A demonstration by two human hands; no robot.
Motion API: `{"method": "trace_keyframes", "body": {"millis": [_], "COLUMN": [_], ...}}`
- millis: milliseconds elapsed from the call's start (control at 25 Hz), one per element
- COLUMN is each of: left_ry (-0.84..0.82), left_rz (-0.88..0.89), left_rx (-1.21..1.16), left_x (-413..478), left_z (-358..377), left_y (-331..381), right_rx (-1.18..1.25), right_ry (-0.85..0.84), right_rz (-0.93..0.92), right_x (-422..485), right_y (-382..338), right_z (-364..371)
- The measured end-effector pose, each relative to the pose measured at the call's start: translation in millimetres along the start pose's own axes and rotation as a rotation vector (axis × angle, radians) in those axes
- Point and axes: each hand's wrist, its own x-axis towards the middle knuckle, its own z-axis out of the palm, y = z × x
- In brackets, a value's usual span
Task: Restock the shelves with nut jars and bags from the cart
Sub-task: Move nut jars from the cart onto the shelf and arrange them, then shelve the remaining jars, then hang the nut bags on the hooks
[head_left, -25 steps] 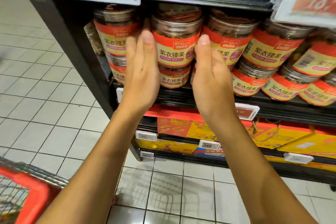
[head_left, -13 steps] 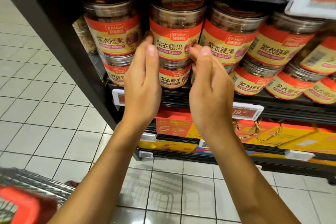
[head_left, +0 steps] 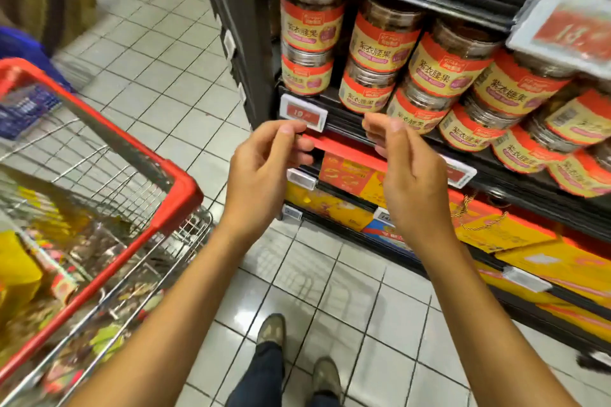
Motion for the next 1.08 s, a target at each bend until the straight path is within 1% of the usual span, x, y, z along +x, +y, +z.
{"method": "trace_keyframes", "body": {"millis": [120, 240, 320, 560, 640, 760, 880, 920, 1000, 1080], "left_ry": [0.157, 0.339, 0.462, 0.744, 0.821, 0.889, 0.931, 0.941, 0.954, 0.930], "left_rz": [-0.122, -0.232, -0.259, -0.298, -0.317, -0.266, -0.234, -0.253, -0.351, -0.503], "left_rx": [0.007, -0.036, -0.079, -0.164, -0.237, -0.318, -0.236, -0.215, -0.196, -0.144], "left_x": [-81.5, -162.0, -204.0, -287.3, -306.4, -316.0, -317.0, -314.2, -302.0, -285.8], "left_z": [-37.1, -73.9, -93.7, -158.4, -190.1, -260.6, -350.8, -382.5, -441.3, -491.9], "left_y": [24.6, 40.9, 46.2, 46.7, 43.5, 54.6, 72.6, 74.2, 64.2, 39.9], "right_rx": [0.019, 0.073, 0.100, 0.103, 0.130, 0.135, 0.143, 0.152, 0.123, -0.031], "right_ry": [-0.260, -0.536, -0.644, -1.005, -1.068, -1.110, -1.186, -1.200, -1.227, -1.288], "right_rz": [0.030, 0.037, 0.005, -0.069, -0.069, -0.108, -0.066, -0.019, 0.071, 0.084], "right_x": [-52.6, -93.9, -112.6, -179.2, -197.0, -214.9, -232.2, -237.1, -243.7, -248.7], "right_y": [-27.6, -53.3, -70.1, -100.1, -109.9, -141.2, -180.5, -189.0, -196.2, -188.6], "right_z": [-6.1, 5.6, 24.4, 110.6, 143.3, 208.4, 292.6, 323.2, 381.2, 433.7]}}
